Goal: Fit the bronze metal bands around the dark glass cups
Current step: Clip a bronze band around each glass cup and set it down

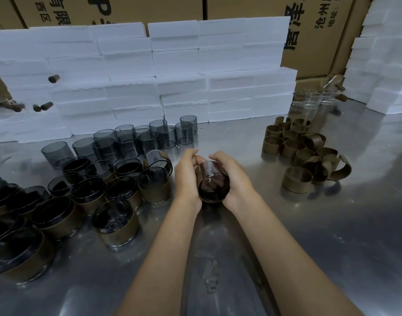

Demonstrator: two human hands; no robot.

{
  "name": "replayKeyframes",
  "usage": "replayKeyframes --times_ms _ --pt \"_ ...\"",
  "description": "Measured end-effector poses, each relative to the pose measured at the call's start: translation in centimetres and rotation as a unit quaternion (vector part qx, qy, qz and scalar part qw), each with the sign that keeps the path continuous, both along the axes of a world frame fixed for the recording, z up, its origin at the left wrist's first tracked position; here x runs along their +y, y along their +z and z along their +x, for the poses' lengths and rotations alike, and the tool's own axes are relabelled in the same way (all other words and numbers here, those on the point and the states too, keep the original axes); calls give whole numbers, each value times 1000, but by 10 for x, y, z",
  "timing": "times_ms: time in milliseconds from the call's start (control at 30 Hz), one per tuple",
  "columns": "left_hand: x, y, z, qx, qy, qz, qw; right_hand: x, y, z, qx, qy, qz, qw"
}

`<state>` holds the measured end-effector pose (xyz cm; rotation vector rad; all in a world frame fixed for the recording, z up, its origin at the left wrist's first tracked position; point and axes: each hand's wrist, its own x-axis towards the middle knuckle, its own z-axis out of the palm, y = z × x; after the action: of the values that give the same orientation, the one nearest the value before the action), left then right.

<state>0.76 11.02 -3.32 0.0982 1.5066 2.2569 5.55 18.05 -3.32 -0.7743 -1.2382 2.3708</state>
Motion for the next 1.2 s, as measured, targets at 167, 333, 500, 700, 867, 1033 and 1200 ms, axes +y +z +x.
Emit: replayKeyframes --times_ms 167,333,500,700,867,1033,1200 --pt "1 -1 -1 25 11 -17 999 1 0 2 3 0 3 1000" --pt "-2 1 -7 45 3 -35 998 -5 4 1 -4 -2 17 1000" --pt "-2 2 -7 46 6 -33 998 -5 4 1 -10 2 16 1000" --pt "1 -1 -9 83 -1 -50 995 -2 5 3 15 -21 17 1000" --pt "0 3 0 106 -160 -82 978 14 9 4 49 -192 156 968" --pt "4 -1 7 115 -226 -75 964 33 8 9 65 -255 228 937" --pt "2 1 3 23 -138 51 989 30 12 10 84 -142 139 977"
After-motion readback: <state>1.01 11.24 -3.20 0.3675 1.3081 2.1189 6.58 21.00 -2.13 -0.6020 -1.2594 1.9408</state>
